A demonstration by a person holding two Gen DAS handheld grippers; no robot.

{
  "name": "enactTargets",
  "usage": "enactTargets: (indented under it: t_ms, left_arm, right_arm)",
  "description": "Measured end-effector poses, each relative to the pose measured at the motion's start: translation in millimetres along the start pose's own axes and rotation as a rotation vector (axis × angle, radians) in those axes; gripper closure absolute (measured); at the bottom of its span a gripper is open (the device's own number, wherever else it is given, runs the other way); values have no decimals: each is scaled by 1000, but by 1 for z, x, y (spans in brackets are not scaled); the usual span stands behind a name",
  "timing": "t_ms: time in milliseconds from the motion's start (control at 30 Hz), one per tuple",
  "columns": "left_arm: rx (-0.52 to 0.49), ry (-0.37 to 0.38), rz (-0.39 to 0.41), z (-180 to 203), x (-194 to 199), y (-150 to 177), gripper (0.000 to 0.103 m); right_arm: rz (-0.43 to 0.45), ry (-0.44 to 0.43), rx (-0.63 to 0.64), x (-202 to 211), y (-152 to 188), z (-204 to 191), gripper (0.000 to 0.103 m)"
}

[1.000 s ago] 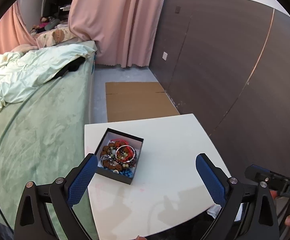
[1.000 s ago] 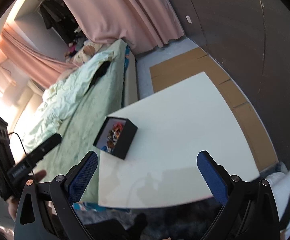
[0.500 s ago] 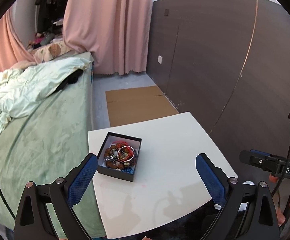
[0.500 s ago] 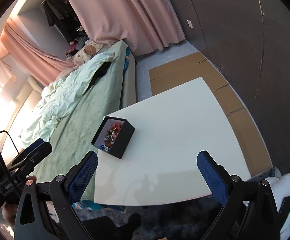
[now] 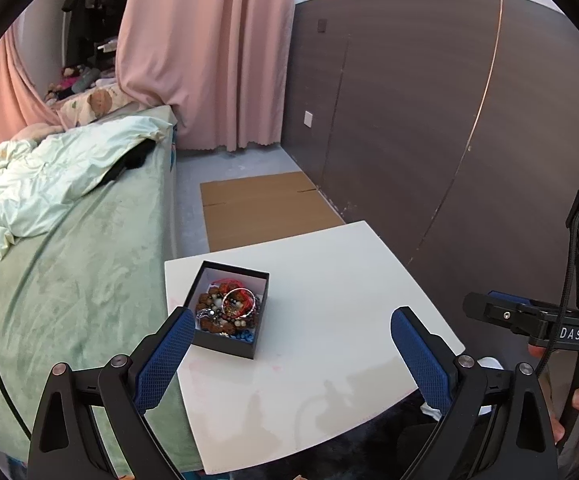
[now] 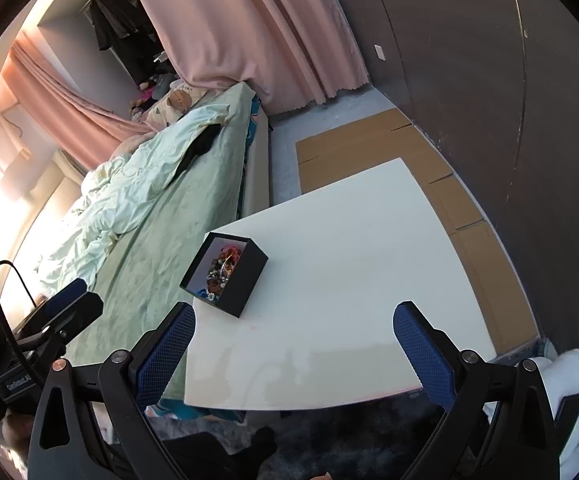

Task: Organize jewelry

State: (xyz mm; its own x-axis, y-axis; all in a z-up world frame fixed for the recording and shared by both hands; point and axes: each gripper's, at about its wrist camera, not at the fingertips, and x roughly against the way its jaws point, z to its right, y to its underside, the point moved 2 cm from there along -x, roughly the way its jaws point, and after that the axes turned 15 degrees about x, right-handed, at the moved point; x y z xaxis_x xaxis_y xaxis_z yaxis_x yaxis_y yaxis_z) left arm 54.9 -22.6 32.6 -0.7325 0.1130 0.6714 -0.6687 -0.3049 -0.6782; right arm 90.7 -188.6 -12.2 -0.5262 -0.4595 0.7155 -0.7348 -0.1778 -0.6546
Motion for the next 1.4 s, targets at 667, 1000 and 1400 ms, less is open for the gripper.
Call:
enactTargets:
  t_ms: [667,1000,1400]
  left_arm:
    - [-4,4,15,0,5,0,4]
    - [-5,5,19,0,6,0,4]
    - [-6,3,21,0,5,0,4]
  right_arm:
    - [-2,7,4,-1,-2,2,3]
    - [-2,15,-4,-4,-2,7,3]
    - [-2,20,-4,-5,-1,6,3]
